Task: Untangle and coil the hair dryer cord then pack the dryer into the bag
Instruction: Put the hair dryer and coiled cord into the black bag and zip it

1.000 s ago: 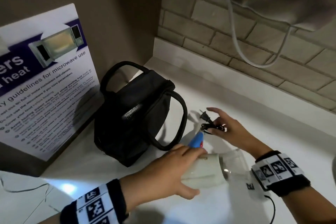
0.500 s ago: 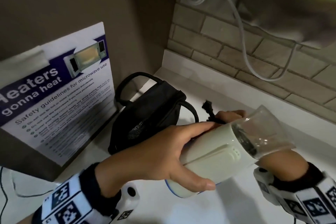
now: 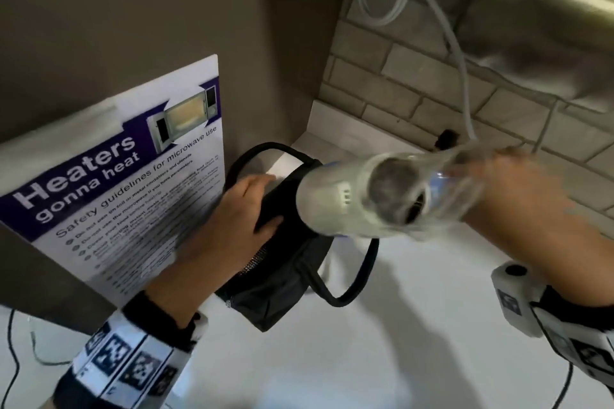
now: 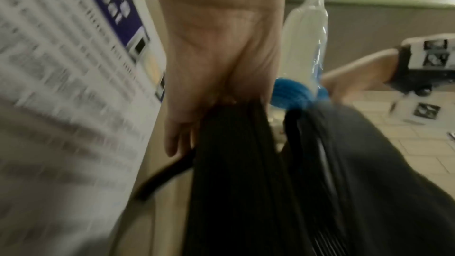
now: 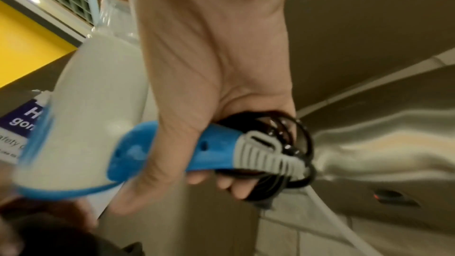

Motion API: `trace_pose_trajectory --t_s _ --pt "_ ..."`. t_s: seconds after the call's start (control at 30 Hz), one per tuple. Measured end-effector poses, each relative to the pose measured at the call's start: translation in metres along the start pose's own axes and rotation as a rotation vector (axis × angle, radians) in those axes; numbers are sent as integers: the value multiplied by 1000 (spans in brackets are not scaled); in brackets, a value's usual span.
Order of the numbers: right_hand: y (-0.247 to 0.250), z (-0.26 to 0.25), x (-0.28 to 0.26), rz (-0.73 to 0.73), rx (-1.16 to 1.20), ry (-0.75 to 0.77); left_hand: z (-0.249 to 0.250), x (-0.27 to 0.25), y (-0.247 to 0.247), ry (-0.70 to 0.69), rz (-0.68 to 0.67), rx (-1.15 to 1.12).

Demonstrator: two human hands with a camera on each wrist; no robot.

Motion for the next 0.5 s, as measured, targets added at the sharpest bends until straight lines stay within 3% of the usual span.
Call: trace_pose_trajectory --t_s 0.1,0.17,0.27,0.4,0.5 --pt "7 -9 20 51 -164 -193 -11 1 -6 56 56 -37" --pt "5 -24 36 96 -232 -176 -15 1 -5 46 75 -102" --pt "13 -55 51 104 -316 -27 -19 3 -4 73 60 -362" --pt "5 -102 70 -72 -365 263 -28 13 -6 101 90 -273" --pt "-5 -123 85 -183 -370 362 -34 21 -6 92 30 -283"
Point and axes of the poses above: each hand's wrist, its own x-axis towards the middle knuckle, its own y-axis out of the back of the hand, z = x × y, the point moved 1 cm from there along x, towards the middle knuckle, and after that the axes turned 9 degrees about -x, right-handed, at the moved point
